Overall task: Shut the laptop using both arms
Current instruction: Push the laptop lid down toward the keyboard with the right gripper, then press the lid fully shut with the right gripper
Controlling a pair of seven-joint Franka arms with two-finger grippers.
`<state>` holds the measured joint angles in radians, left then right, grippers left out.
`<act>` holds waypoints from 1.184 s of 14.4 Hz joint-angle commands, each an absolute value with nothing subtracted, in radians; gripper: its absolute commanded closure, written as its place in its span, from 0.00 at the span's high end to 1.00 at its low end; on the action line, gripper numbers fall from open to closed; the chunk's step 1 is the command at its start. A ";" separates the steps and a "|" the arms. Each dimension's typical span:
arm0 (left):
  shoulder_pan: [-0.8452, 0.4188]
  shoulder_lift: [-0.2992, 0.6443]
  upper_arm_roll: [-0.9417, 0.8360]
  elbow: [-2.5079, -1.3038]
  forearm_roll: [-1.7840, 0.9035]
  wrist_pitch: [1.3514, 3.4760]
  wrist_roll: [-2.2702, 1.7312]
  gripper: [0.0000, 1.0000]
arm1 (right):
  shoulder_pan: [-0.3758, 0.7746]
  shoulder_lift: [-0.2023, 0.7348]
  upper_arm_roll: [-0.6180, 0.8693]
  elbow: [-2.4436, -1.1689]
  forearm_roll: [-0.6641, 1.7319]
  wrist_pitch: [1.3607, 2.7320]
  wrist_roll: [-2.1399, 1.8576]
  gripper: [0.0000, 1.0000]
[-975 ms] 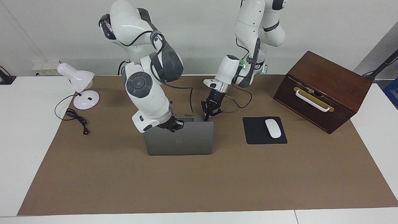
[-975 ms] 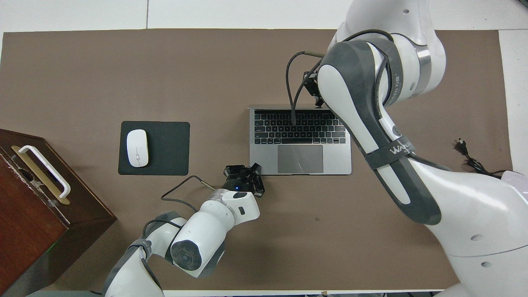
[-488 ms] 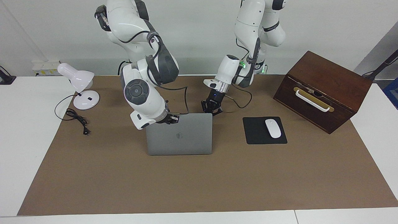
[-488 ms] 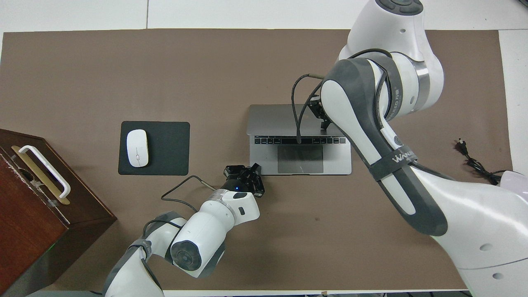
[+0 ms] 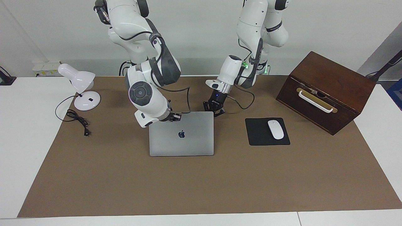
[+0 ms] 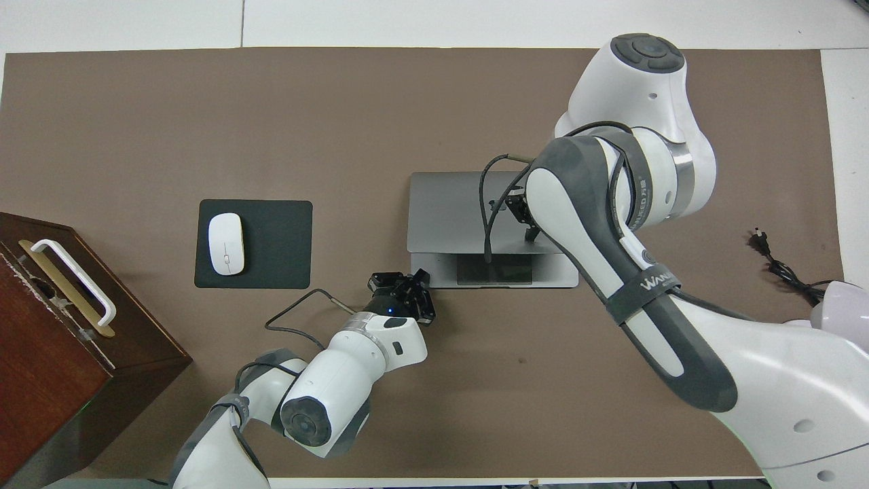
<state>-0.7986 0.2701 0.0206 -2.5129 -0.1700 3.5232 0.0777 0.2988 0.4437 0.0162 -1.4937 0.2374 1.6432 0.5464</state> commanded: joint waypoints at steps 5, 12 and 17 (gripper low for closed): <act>-0.831 0.301 0.035 -2.580 -0.175 3.502 0.097 0.00 | 0.293 0.338 0.018 -1.724 0.265 1.785 0.537 0.00; -0.831 0.307 0.035 -2.580 -0.175 3.502 0.104 0.00 | 0.307 0.339 0.018 -1.784 0.267 1.862 0.541 0.00; -0.830 0.307 0.035 -2.579 -0.175 3.502 0.104 0.00 | 0.305 0.339 0.018 -1.809 0.267 1.899 0.540 0.00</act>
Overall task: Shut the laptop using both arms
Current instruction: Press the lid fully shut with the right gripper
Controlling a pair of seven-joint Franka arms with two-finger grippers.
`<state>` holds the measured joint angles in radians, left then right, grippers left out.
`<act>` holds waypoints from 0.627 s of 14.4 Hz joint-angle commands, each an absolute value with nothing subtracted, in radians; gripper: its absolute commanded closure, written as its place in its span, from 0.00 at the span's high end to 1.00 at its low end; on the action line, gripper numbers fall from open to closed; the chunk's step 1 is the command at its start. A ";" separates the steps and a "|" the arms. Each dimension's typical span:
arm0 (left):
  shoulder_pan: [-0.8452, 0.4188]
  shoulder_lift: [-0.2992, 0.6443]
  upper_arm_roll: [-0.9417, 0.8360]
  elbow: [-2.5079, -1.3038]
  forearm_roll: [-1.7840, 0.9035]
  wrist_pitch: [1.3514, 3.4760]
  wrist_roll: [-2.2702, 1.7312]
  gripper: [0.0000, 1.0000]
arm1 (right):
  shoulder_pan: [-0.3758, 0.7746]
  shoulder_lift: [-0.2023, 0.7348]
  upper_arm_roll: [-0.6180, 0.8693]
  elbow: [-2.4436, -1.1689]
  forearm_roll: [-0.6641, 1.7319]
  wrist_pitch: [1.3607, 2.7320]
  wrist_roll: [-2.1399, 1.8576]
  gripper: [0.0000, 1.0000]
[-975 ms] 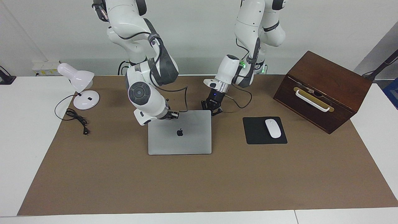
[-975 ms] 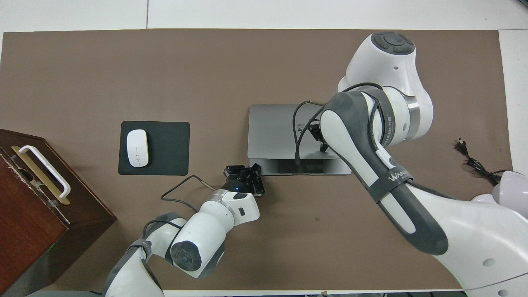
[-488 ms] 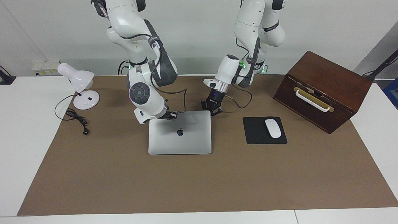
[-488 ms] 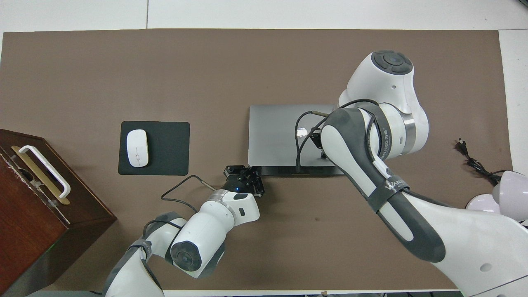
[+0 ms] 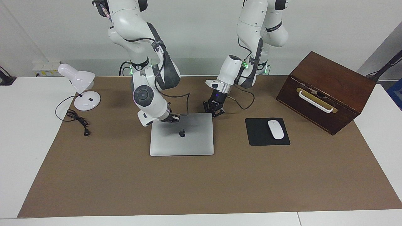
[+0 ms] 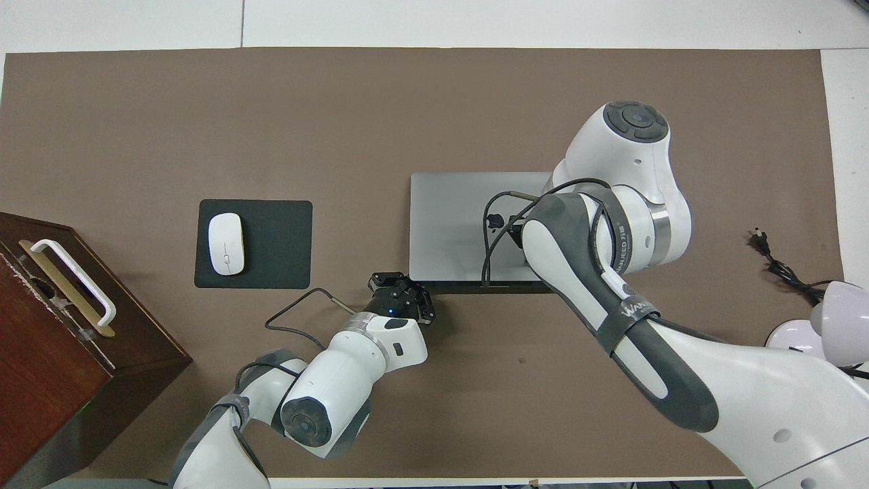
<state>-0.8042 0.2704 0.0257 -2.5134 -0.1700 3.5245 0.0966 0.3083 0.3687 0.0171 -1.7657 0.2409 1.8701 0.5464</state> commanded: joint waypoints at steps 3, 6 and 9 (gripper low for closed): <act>-0.824 0.308 0.035 -2.572 -0.175 3.501 0.113 0.00 | 0.305 0.337 0.018 -1.822 0.265 1.914 0.540 0.00; -0.822 0.317 0.035 -2.569 -0.175 3.502 0.121 0.00 | 0.305 0.336 0.018 -1.832 0.265 1.927 0.538 0.00; -0.822 0.319 0.035 -2.568 -0.175 3.502 0.121 0.00 | 0.307 0.334 0.018 -1.838 0.265 1.940 0.538 0.00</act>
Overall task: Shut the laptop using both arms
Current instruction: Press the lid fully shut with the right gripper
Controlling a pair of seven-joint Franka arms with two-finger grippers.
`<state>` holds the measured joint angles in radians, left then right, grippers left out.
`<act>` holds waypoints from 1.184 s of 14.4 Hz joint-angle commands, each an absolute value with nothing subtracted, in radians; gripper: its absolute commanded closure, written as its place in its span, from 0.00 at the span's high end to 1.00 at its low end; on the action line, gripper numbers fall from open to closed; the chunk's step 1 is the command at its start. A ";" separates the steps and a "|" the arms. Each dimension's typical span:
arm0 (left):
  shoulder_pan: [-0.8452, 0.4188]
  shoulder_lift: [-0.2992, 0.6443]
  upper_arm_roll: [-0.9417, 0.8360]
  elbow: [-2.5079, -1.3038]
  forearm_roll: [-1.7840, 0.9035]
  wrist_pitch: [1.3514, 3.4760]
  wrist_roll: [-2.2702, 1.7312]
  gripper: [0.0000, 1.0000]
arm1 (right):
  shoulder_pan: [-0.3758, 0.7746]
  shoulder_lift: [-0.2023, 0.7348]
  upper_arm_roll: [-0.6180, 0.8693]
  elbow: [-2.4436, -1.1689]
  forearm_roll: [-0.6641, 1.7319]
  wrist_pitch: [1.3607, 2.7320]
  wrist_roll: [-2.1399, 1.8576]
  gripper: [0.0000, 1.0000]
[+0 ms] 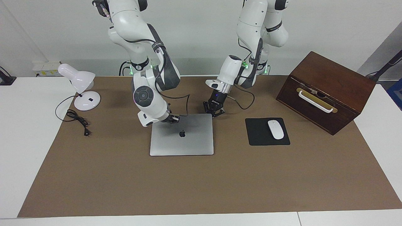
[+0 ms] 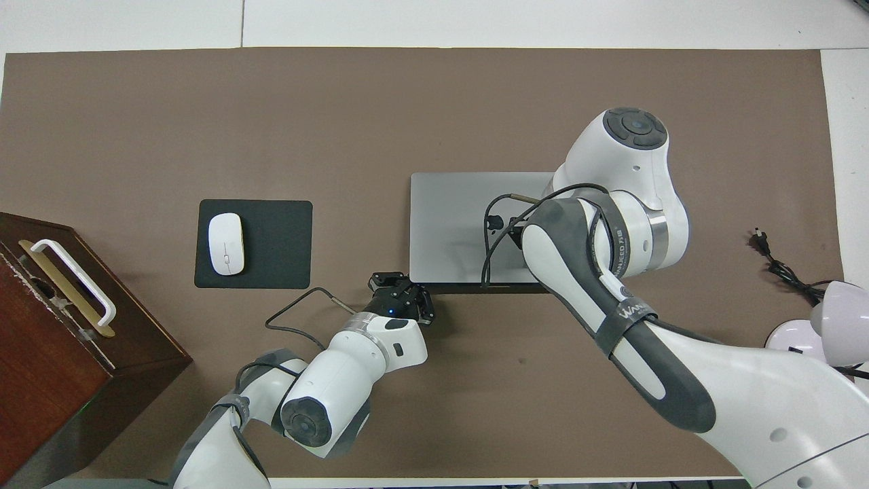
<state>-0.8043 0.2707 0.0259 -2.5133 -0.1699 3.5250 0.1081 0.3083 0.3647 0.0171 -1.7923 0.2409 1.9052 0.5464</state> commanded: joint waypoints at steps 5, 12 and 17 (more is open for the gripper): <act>-0.825 0.319 0.035 -2.569 -0.175 3.502 0.121 0.00 | 0.319 0.331 0.018 -1.853 0.267 1.963 0.538 0.00; -0.825 0.319 0.035 -2.568 -0.175 3.502 0.124 0.00 | 0.276 0.342 0.009 -1.673 0.215 1.833 0.535 0.00; -0.824 0.319 0.035 -2.568 -0.175 3.502 0.123 0.00 | 0.210 0.336 0.006 -1.480 0.057 1.989 0.327 0.01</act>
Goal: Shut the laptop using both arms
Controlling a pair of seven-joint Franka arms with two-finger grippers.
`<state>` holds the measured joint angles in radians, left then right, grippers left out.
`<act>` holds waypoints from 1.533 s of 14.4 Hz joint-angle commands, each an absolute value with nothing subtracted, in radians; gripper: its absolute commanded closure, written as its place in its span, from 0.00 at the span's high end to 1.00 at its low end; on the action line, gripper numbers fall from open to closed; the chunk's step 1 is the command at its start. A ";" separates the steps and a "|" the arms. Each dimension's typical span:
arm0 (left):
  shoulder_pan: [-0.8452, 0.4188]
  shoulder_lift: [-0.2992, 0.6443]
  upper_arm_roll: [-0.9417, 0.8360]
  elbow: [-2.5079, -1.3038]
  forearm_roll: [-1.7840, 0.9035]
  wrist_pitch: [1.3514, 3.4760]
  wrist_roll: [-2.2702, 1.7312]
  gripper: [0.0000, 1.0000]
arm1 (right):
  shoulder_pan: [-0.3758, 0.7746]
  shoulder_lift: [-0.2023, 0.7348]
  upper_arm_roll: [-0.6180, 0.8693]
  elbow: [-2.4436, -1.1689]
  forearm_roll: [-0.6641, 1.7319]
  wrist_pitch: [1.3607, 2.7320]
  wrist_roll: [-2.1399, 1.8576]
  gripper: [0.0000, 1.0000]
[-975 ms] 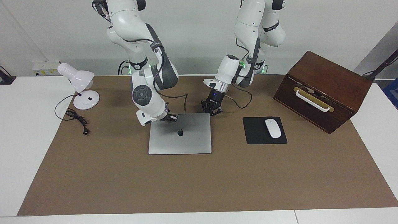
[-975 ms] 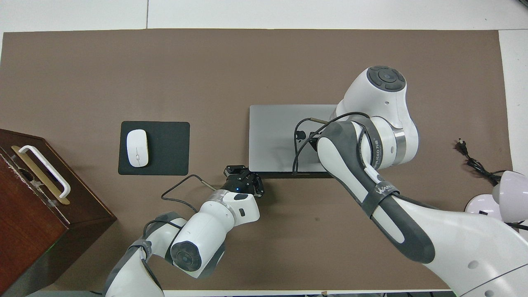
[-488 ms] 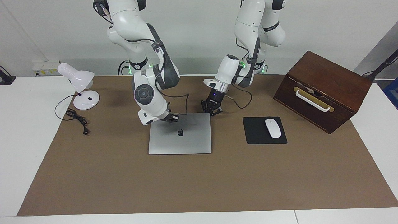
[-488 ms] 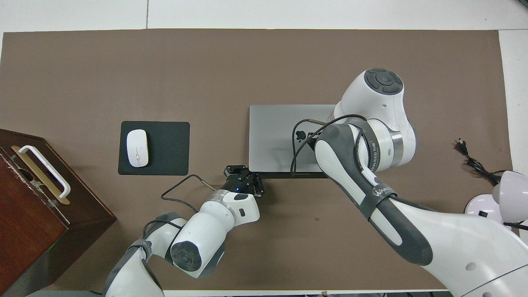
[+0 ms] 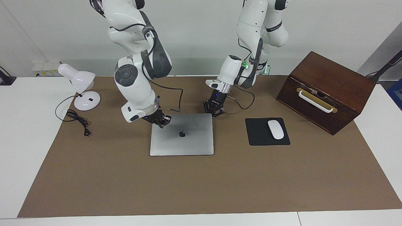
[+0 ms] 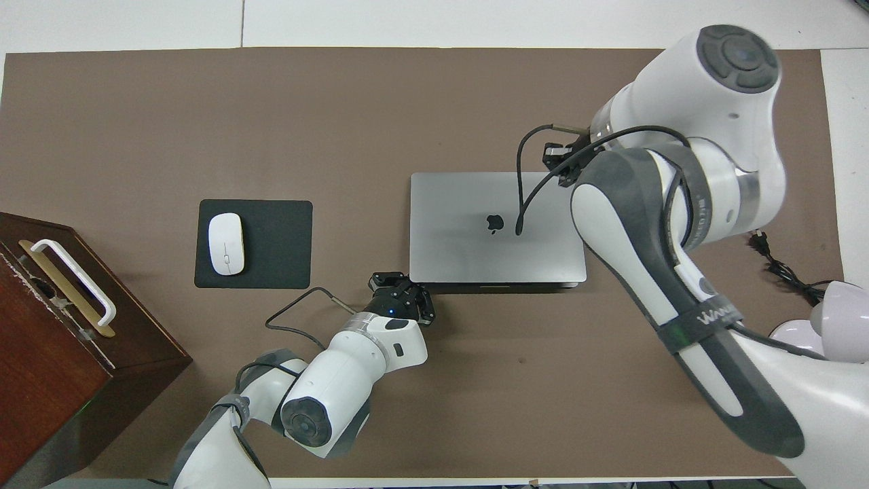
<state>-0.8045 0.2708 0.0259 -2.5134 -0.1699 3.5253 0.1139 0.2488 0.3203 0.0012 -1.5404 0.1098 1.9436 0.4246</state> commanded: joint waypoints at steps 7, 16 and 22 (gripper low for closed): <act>-0.818 0.285 0.035 -2.557 -0.178 3.502 0.048 0.00 | 0.026 0.333 0.006 -1.292 -0.048 1.874 -0.149 1.00; -0.796 0.091 0.035 -2.582 -0.179 3.332 0.028 0.00 | -0.032 0.080 0.006 -1.529 -0.015 1.761 -0.052 1.00; -0.672 -0.250 0.043 -2.559 -0.178 2.761 0.103 0.00 | -0.043 0.028 0.003 -1.574 0.017 1.744 0.049 1.00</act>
